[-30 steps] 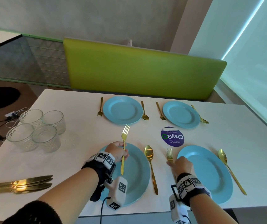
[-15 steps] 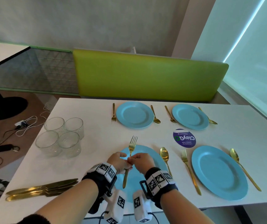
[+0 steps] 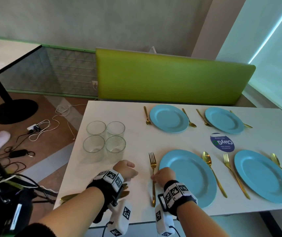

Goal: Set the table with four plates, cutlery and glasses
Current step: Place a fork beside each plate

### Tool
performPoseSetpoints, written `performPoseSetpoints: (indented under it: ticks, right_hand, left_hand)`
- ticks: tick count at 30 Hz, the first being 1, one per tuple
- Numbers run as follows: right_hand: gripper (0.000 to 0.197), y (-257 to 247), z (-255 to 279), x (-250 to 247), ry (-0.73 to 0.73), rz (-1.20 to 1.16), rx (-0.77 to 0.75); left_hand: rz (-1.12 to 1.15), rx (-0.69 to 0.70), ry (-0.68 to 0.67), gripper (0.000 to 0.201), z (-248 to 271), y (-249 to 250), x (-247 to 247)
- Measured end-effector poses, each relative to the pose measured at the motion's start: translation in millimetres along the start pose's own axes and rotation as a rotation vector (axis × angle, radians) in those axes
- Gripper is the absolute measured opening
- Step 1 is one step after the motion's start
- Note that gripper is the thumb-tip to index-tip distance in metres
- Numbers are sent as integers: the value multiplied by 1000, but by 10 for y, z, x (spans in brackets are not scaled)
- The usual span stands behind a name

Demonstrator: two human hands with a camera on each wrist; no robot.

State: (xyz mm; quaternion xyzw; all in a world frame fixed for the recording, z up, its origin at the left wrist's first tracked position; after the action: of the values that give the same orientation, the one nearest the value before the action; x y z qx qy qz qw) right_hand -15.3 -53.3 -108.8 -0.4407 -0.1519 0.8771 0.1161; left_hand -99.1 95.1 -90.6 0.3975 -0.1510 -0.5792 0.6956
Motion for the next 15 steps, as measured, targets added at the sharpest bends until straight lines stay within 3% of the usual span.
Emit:
performPoseSetpoints:
  ticks: [9,15]
  right_hand:
    - [28,-105,6,101,124,111,87]
    - [26,-94,29,75,235,153,95]
  left_hand:
    - [7,-7,-76,16,-26,-91,-166]
    - [76,-27,-78,22,-28,-57,-216]
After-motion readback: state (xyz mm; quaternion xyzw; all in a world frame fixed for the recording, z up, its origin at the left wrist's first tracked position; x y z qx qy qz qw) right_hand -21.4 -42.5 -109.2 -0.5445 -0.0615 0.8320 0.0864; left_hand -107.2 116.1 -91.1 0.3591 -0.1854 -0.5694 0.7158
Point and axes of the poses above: each hand's wrist, its own z-axis away from the middle knuckle, its own x-axis out of the palm, y = z × x, the point moved 5 cm from there along -z, towards the middle knuckle, and after that the axes turned 1 degree about -z, right-handed, at the moved point
